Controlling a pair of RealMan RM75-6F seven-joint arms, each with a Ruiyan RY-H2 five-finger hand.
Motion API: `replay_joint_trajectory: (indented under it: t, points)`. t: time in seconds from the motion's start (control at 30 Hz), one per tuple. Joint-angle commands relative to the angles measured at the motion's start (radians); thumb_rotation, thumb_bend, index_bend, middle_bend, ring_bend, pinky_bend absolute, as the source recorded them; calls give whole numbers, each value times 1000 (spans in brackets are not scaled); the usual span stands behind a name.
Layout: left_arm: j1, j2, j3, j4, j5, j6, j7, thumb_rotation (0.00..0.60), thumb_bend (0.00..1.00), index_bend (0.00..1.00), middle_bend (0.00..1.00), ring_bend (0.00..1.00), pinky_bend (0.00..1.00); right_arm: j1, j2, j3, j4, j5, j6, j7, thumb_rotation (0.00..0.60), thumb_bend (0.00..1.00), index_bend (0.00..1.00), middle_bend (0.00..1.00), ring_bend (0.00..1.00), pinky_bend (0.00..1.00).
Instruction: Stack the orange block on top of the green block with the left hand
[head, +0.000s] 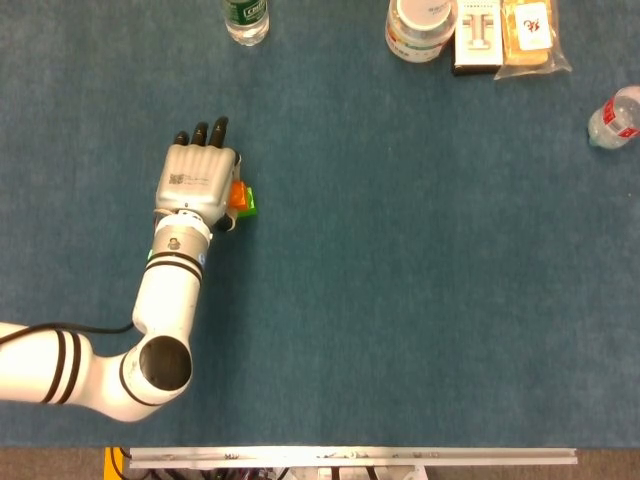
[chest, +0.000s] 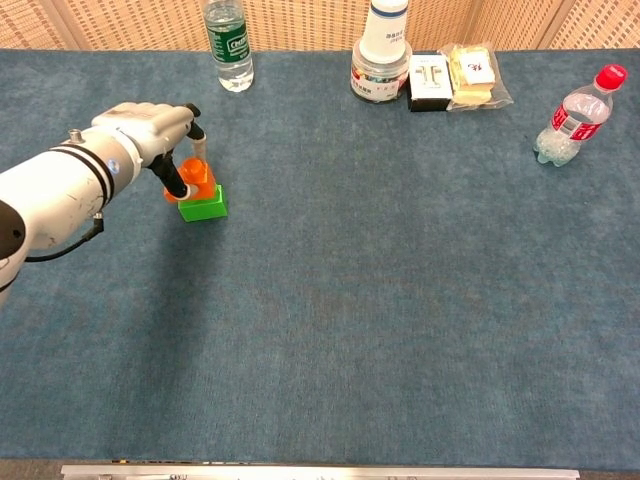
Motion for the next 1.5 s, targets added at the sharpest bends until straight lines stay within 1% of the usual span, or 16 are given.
replay_joint_trajectory:
  t: [0.03, 0.57, 1.13, 1.5]
  points:
    - [-4, -3, -6, 8, -4, -6, -4, 600, 330, 550, 0, 0, 113, -1, 1, 1, 0, 0, 1, 2, 600, 77, 288, 223, 97, 312]
    - [-4, 2, -4, 18, -6, -23, -22, 600, 330, 550, 0, 0, 113, 0, 1, 0, 0, 0, -2, 1, 600, 78, 288, 223, 97, 312]
    - [-4, -10, 14, 42, -4, -42, -31, 600, 330, 551, 0, 0, 113, 0, 1, -1, 0, -1, -2, 1, 600, 78, 288, 223, 97, 312]
    - [3, -30, 31, 53, 27, -34, -40, 600, 331, 556, 0, 0, 113, 0, 2, 0, -1, -1, -1, 1, 600, 77, 288, 223, 97, 312]
